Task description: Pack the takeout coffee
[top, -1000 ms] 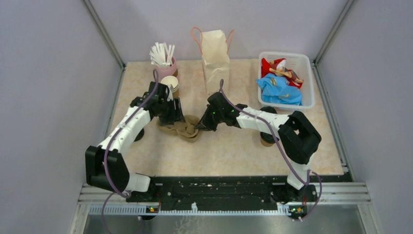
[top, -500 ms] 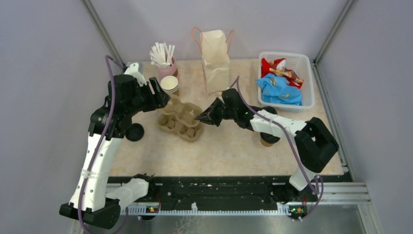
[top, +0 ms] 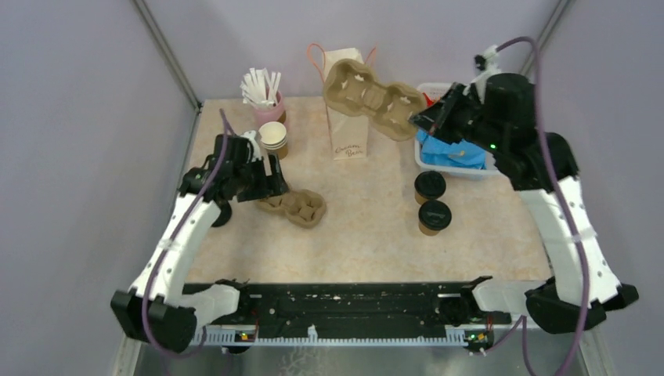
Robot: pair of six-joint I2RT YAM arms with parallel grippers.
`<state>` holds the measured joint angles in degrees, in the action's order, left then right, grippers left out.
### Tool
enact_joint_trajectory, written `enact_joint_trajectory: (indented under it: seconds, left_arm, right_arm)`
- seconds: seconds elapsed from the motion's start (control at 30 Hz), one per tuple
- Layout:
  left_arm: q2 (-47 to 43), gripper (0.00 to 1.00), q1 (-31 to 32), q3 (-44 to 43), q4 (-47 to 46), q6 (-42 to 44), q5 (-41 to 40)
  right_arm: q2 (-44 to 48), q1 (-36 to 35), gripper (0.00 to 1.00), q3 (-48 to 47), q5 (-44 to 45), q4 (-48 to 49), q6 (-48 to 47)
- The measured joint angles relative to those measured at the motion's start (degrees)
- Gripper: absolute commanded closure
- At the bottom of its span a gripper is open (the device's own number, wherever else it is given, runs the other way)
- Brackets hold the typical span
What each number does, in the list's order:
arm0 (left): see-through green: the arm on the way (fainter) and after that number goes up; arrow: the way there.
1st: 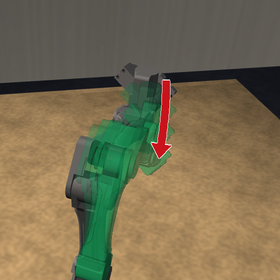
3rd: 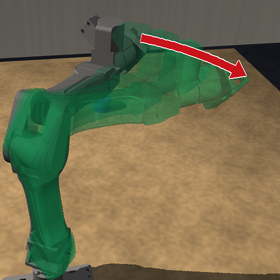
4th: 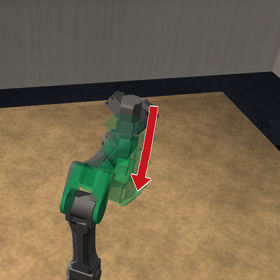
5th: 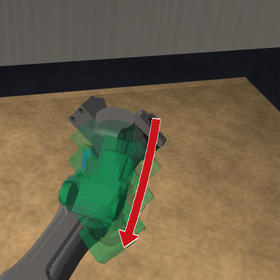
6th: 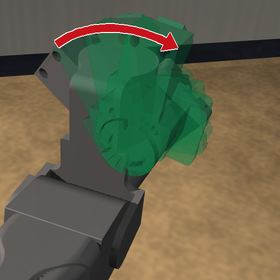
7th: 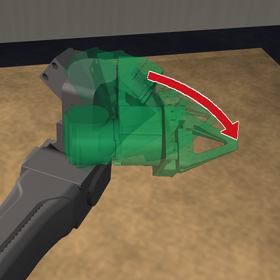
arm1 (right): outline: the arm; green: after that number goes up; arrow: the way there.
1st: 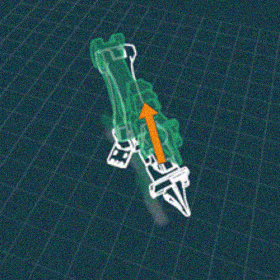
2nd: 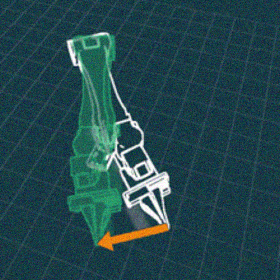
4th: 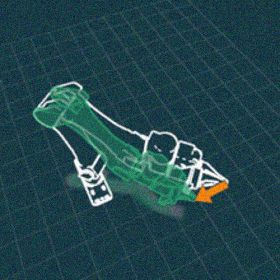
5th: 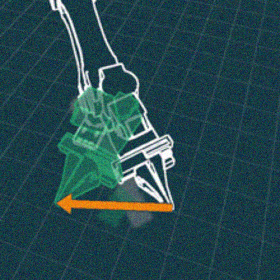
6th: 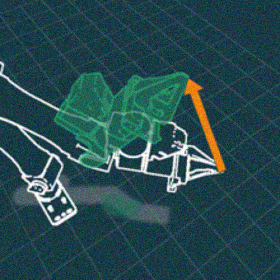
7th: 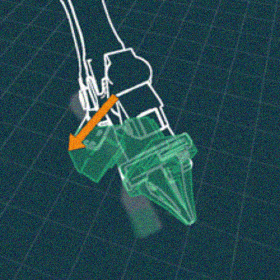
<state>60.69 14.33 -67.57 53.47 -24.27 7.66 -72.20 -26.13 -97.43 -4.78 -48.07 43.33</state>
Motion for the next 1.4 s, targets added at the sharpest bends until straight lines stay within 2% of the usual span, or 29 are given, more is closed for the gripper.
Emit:
enact_joint_trajectory:
  seconds: [0.1,0.2,0.33,0.43,0.6,0.77,0.9,1.03,1.2,1.33,1.4]
  left_arm:
    - [9.3,0.07,0.0,0.2,-2.7,4.6,1.0]
    - [18.6,0.08,0.0,0.6,-5.8,9.5,2.4]
    - [27.1,0.16,0.9,2.1,-9.3,13.9,3.7]
    - [31.2,0.26,1.9,2.2,-10.8,15.5,3.2]
    - [35.7,0.38,2.1,1.6,-11.5,16.1,-2.5]
    - [38.3,0.40,-3.7,-2.0,-12.1,17.8,-5.9]
    - [42.5,0.41,-9.8,-7.6,-14.2,22.3,-10.5]
    - [45.7,0.41,-13.0,-11.5,-16.2,27.1,-14.0]
    - [45.7,0.32,-14.5,-10.9,-17.5,30.0,-17.0]
    - [43.8,0.13,-15.1,-7.7,-17.9,30.6,-20.7]
    - [42.0,0.08,-15.2,-6.4,-16.6,30.4,-23.3]
  right_arm:
    - [3.2,-0.2,1.00,-8.7,0.5,-4.7,-5.5]
    - [5.6,-0.3,1.00,-12.8,0.9,-7.5,-8.7]
    - [6.8,-0.3,1.00,-13.2,1.2,-8.6,-11.2]
    - [5.5,-0.3,1.00,-12.8,1.7,-8.3,-12.8]
    - [1.9,-0.2,1.00,-11.6,2.4,-7.5,-15.1]
    - [0.1,1.9,1.00,-11.2,2.1,-7.2,-17.4]
    - [-0.2,6.8,1.00,-10.6,0.1,-6.3,-17.9]
    - [-1.5,8.7,1.00,-10.6,-0.9,-6.0,-18.3]
    - [-3.8,8.7,1.00,-10.6,-1.3,-6.1,-19.5]
    - [-4.3,8.7,1.00,-10.7,-0.7,-6.2,-20.4]
    - [-4.3,8.7,1.00,-10.7,-0.3,-6.2,-20.8]
